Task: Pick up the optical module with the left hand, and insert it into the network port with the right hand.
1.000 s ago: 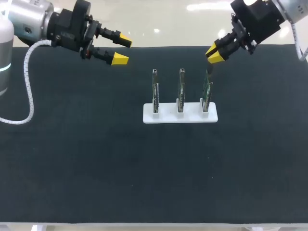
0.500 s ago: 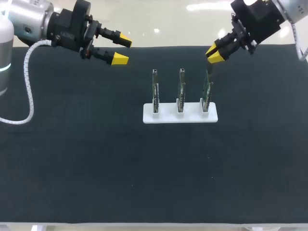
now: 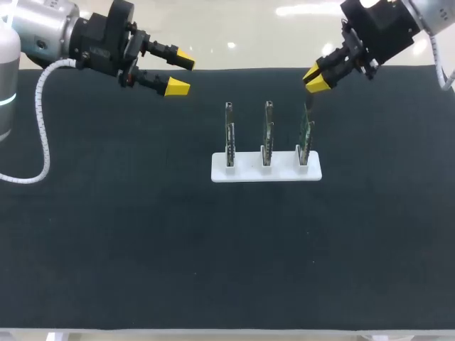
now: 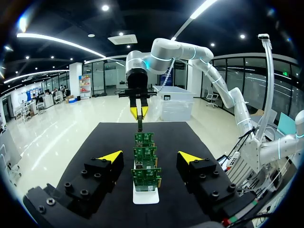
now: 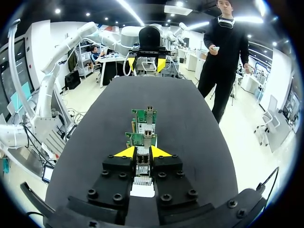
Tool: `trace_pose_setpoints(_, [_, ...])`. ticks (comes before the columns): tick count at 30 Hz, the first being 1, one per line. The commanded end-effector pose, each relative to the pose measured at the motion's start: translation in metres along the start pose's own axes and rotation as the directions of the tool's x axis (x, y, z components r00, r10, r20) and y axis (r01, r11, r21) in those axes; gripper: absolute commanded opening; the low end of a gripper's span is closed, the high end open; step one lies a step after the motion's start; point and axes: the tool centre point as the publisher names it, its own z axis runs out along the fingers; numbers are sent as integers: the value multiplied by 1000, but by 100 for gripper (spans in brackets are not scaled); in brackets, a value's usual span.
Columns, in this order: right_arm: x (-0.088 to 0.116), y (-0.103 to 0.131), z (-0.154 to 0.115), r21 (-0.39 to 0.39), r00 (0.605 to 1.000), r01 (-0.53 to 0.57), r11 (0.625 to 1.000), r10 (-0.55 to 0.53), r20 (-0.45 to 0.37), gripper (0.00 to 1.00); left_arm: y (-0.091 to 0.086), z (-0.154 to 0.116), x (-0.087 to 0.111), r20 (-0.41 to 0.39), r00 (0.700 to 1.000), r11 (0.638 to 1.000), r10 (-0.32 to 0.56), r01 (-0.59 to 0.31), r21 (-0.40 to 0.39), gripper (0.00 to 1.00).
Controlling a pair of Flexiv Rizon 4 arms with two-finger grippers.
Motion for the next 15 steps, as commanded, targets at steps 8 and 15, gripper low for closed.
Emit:
trace_pose_setpoints(8, [1,-1,-2,0,1000,0,1000,0,-5,0,1,1,-1,-4,1000,1000,-2,2,1,100])
trace_pose_setpoints(15, [2,0,-2,-2,1000,-5,1000,5,-7,0,1,1,-1,-4,1000,1000,-2,2,1,100])
